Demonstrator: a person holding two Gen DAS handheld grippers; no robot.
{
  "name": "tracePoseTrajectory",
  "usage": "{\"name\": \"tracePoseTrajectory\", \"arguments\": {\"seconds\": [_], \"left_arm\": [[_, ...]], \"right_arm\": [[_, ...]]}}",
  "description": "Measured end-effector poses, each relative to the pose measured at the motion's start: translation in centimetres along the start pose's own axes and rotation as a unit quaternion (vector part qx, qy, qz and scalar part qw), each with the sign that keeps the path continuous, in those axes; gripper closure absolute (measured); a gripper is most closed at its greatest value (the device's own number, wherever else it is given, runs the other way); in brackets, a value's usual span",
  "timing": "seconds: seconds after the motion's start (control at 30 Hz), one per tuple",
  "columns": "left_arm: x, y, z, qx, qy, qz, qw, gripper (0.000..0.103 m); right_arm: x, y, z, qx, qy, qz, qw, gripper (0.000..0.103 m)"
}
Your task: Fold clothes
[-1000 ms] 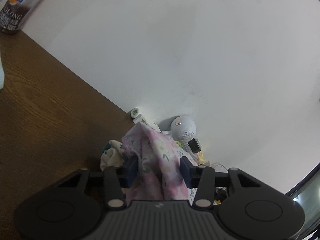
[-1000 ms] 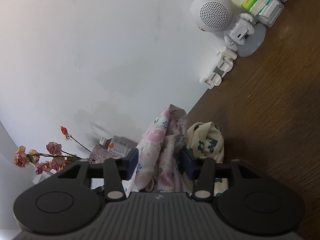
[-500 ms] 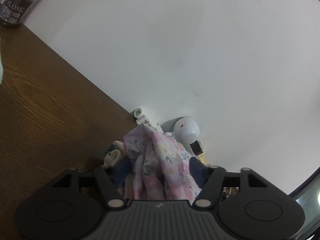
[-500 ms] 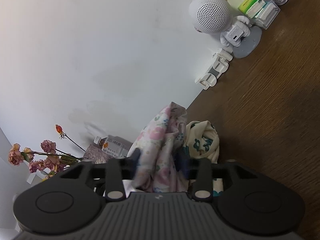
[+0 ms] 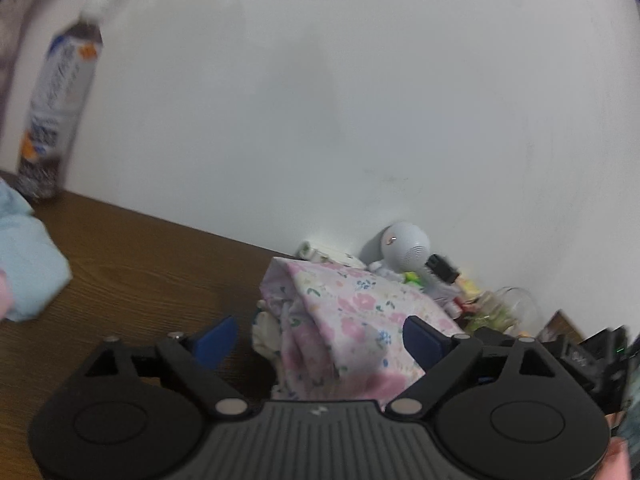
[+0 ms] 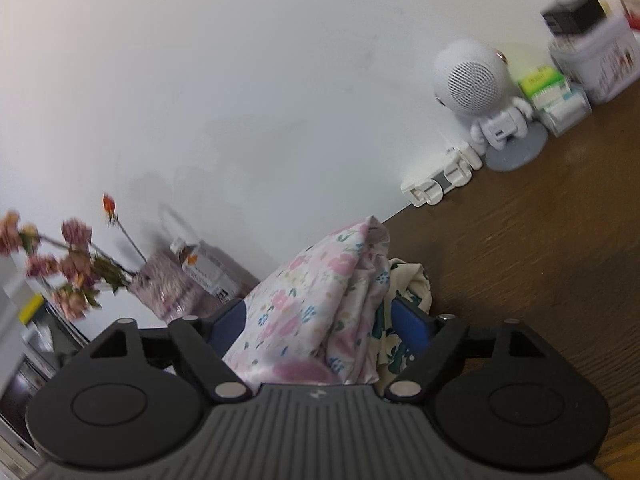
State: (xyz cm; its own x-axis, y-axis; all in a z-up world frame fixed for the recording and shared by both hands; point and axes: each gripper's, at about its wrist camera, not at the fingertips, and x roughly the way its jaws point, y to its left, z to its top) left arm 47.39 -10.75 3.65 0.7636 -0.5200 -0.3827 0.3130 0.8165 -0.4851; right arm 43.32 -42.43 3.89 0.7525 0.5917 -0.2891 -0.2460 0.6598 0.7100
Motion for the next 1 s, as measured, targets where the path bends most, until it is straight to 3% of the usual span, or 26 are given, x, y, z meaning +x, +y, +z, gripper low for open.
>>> {"name": "tracePoseTrajectory", "arguments": {"seconds": [0.07, 0.27, 0.43, 0.6, 0.83, 1.0], "left_arm": [[-3.4, 0.0, -0.6, 0.005, -0.008, 0.015, 0.9998, 0.011], [-5.8, -1.5, -3.5, 0.018, 0.013, 0.033, 0.9992, 0.010], [-8.4, -3.0, -5.3, 0.044, 0.014, 0.038, 0.9982, 0.010], [-11.4, -3.7, -7.4, 0.077, 0.004, 0.069, 0.9946, 0.008], [-15.8, -3.5, -9.8, 0.052, -0.001, 0.108, 0.9928, 0.008], [-18.9, -4.1, -11.8, 0.052, 0.002, 0.115, 0.9921, 0.007]], "right_arm": [[-0.4, 0.8, -0.3, -0.024, 0.001, -0.015, 1.000, 0.015], [-2.0, 3.3, -2.1, -0.097, -0.002, -0.054, 0.994, 0.001], [-3.2, 5.2, -4.2, -0.141, -0.002, -0.076, 0.987, 0.001], [-3.5, 6.9, -6.9, -0.166, -0.001, -0.093, 0.982, 0.001], [-3.9, 9.4, -10.7, -0.203, 0.005, -0.119, 0.972, 0.001], [-4.8, 11.2, -13.4, -0.220, 0.018, -0.130, 0.967, 0.001]]}}
